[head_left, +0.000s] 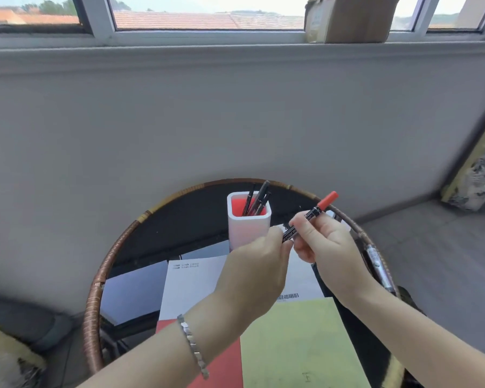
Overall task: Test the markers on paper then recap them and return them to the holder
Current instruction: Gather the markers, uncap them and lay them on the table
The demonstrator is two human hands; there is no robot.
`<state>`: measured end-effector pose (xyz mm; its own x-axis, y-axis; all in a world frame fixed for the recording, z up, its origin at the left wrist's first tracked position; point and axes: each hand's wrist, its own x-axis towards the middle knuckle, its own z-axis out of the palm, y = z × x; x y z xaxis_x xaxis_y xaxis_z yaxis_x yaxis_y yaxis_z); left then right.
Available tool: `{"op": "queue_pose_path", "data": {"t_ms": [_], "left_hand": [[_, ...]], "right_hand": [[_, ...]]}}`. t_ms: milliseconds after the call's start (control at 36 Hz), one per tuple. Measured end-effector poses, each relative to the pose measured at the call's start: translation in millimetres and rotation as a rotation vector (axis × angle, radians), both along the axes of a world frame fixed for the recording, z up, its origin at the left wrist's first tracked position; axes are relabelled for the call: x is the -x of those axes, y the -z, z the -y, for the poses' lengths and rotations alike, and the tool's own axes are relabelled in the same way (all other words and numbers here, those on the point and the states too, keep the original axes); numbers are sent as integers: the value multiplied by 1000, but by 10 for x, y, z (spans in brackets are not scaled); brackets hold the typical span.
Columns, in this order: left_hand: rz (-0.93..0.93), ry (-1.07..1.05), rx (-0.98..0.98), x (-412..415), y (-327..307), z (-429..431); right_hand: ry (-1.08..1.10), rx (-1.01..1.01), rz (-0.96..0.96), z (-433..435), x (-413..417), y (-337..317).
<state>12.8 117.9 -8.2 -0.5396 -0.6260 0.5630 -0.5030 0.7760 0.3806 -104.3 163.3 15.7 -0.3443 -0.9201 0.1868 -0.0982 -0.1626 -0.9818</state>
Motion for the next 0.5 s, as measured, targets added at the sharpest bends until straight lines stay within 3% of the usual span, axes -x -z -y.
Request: {"op": "queue_pose_path", "data": {"t_ms": [111, 222, 306, 444, 500], "left_hand": [[7, 49, 26, 28, 71, 7], [7, 149, -94, -17, 69, -25], [49, 108, -70, -24, -24, -41], [-15, -39, -295, -49, -63, 40], [-13, -75, -363, -110, -28, 83]], "right_hand": [[-35, 21, 27, -28, 59, 50], [-92, 108, 33, -71, 112, 100], [-93, 113, 27, -67, 133, 69], [67, -81, 141, 127, 425, -145], [84, -229, 18, 195, 625, -167]]}}
